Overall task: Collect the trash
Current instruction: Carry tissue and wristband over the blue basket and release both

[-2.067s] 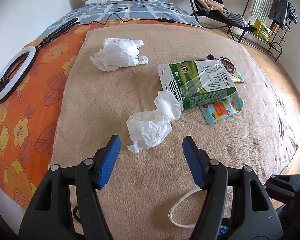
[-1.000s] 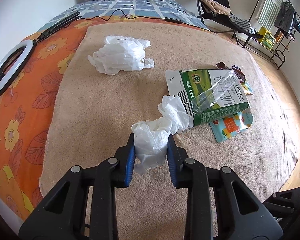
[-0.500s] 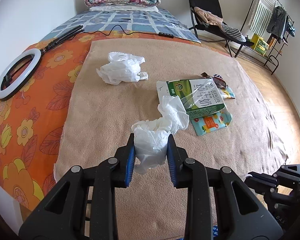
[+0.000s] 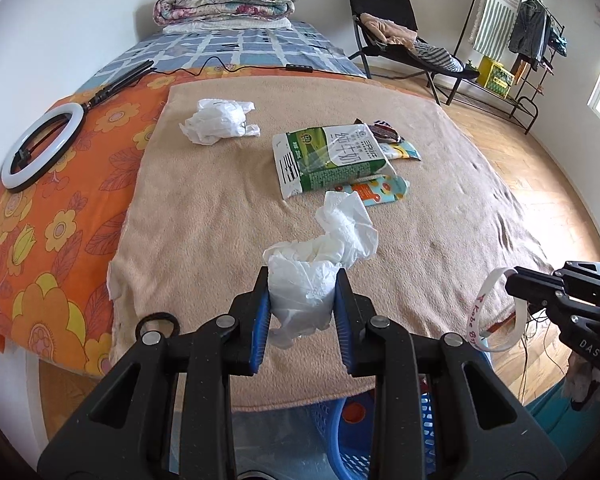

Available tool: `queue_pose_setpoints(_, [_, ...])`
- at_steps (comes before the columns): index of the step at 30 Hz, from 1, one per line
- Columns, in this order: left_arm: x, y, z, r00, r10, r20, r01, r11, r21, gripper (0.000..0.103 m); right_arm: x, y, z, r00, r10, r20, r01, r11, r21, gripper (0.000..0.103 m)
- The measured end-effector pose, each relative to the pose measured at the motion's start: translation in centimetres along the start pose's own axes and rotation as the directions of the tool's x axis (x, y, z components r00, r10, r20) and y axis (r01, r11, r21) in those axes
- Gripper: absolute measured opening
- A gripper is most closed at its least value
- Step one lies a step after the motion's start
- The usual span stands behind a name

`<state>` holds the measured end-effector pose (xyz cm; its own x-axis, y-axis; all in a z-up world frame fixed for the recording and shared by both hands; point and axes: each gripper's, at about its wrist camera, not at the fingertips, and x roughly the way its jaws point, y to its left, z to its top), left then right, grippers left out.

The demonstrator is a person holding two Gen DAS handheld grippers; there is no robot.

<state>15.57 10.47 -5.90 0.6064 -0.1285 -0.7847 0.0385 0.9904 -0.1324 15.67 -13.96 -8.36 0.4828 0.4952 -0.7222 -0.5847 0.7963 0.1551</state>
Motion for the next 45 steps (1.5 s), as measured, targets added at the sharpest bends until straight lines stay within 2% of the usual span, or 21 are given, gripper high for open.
queue_pose_setpoints(13, [-2.1,-3.6,-6.2,0.997,-0.051,-0.054,0.053,0.997,0.049,0.028,-3.6,0.2,-4.7,1.000,-0.002,-0.022,0.001,1.000,-0.018,0.002])
queue_pose_setpoints(26, [0.4,-6.1,-11.7,0.980,-0.072,-0.187,0.092,0.991,0.098,0.028,-2.9,0.4,-9.6,0.993,-0.015,-0.115,0.011,0.999,-0.034,0.002])
queue_pose_setpoints(37, [2.8,-7.5,-14.2,0.959,-0.070,-0.274,0.109,0.986,0.128,0.028,-1.1,1.0,-12.1,0.979,-0.033,-0.201,0.019,0.997,-0.071,0.002])
queue_pose_setpoints(45, [3.4,-7.7,-14.5,0.953,-0.064,-0.295,0.107,0.985,0.132,0.029,-0.2,0.7,-12.6,0.970,-0.027,-0.242,0.015,0.999,-0.052,0.002])
